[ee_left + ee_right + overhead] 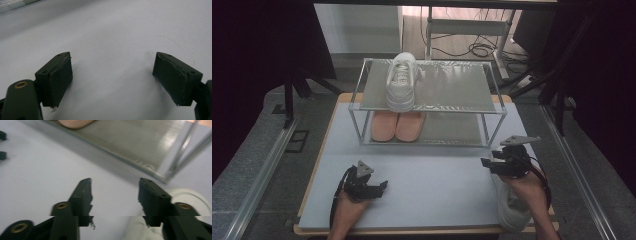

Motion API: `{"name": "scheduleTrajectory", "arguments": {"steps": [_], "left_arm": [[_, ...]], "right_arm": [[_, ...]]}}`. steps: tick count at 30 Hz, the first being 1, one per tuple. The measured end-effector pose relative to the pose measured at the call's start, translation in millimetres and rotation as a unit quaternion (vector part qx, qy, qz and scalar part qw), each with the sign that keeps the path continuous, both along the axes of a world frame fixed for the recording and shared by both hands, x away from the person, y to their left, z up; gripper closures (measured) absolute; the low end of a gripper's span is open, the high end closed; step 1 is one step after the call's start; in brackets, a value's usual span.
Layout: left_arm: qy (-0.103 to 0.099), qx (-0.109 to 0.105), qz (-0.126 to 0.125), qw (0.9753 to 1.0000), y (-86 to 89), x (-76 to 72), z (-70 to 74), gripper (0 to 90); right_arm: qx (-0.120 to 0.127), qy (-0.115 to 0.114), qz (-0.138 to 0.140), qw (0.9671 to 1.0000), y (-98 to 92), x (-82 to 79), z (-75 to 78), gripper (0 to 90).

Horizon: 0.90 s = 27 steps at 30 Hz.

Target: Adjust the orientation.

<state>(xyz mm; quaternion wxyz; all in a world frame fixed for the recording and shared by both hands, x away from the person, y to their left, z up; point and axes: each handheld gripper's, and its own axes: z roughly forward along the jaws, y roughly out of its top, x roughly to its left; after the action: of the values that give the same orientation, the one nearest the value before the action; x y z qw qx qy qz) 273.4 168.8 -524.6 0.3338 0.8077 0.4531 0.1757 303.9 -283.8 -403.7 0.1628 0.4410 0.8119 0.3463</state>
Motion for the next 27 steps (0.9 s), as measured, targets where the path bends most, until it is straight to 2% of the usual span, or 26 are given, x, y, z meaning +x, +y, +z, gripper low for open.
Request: {"name": "scheduleTrajectory", "arguments": {"steps": [9,12,16,23,27], "left_arm": [[-0.001,-0.002,0.002,1.0,-0.3,0.0,-0.3,16.2],[0.0,0.0,0.0,1.0,0.0,0.0,0.0,16.2],[0.0,-0.001,0.0,1.0,0.0,0.0,-0.1,16.3],[0.0,0.0,0.0,1.0,-0.1,0.0,0.0,16.2],[0.0,0.0,0.0,1.0,-0.1,-0.1,0.0,16.3]], "right_arm": [[0.003,-0.001,-0.053,0.9986,-43.3,-8.7,3.2,73.0],[-0.003,-0.001,-0.071,0.9975,-58.2,-12.3,0.4,82.1],[-0.012,0.006,-0.095,0.9954,-72.9,-15.9,-5.2,89.7],[-0.019,0.026,-0.129,0.9911,-94.7,-25.8,-21.8,90.0],[-0.015,0.033,-0.144,0.9889,-104.9,-30.7,-32.6,90.0]]}}
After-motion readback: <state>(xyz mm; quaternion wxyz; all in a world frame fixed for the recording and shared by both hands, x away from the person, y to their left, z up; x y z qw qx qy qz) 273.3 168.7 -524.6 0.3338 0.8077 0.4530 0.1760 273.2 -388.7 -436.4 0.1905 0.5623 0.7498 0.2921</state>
